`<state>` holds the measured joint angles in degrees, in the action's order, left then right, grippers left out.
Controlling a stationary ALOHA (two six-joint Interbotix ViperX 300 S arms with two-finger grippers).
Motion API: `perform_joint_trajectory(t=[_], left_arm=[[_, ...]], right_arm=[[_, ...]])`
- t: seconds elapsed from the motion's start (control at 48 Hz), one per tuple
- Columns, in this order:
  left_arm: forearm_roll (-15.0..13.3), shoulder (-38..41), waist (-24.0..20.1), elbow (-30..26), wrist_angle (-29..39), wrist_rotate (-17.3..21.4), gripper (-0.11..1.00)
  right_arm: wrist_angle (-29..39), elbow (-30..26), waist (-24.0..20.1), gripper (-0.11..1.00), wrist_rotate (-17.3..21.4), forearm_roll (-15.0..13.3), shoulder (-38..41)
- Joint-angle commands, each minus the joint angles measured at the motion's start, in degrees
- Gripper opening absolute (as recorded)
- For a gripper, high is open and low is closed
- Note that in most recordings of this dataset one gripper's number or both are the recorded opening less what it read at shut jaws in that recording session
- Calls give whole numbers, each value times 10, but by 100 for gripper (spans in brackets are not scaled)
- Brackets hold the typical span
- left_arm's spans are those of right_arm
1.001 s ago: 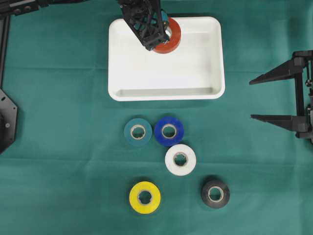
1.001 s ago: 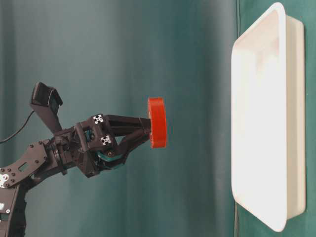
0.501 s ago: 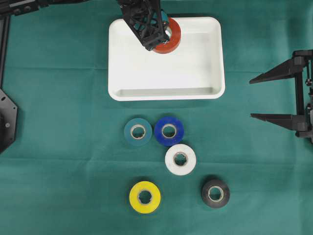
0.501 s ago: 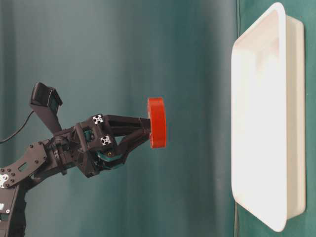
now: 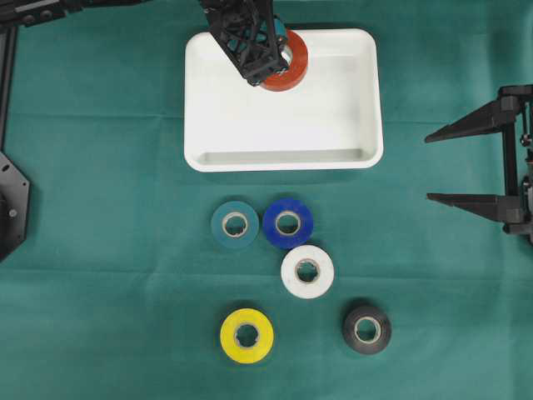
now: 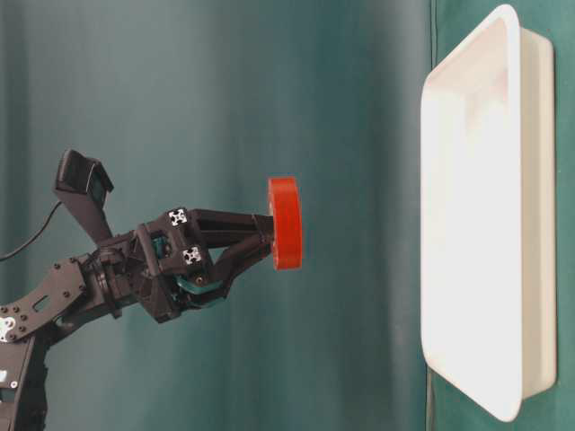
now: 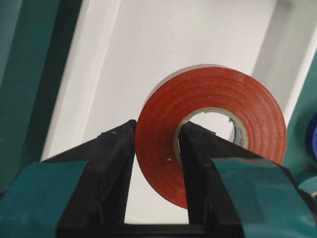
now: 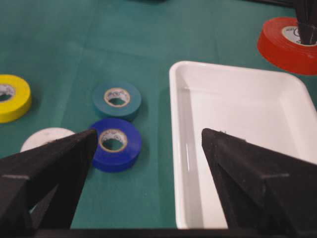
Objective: Pick up the tape from a random location and place it into the white case.
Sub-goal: 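Lower the red tape into the tray and open the left gripper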
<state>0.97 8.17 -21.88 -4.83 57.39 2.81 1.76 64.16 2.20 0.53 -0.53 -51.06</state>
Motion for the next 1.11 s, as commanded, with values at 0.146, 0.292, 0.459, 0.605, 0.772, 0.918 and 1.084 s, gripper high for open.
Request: perform_joint_trajectory(t=[0.146, 0.292, 0.459, 0.605, 0.772, 0.918, 1.084], left_arm=[[0, -12, 1, -11, -2, 0, 22], [1, -10, 1, 0, -10, 0, 22], [0, 4, 1, 25, -39, 0, 22], [1, 28, 0, 51, -69, 0, 22], [1, 51, -4, 73, -118, 0, 22], [1, 68, -15, 86, -151, 1, 22], [1, 89, -26, 95, -167, 2, 22]], right_arm=[[-2, -16, 1, 90, -1, -1, 3], [-2, -17, 1, 90, -1, -1, 3], [-2, -16, 1, 90, -1, -1, 4], [-2, -15, 2, 90, -1, -1, 8], [-2, -15, 1, 90, -1, -1, 11], [-3, -15, 1, 90, -1, -1, 14], [-2, -14, 1, 90, 0, -1, 14]])
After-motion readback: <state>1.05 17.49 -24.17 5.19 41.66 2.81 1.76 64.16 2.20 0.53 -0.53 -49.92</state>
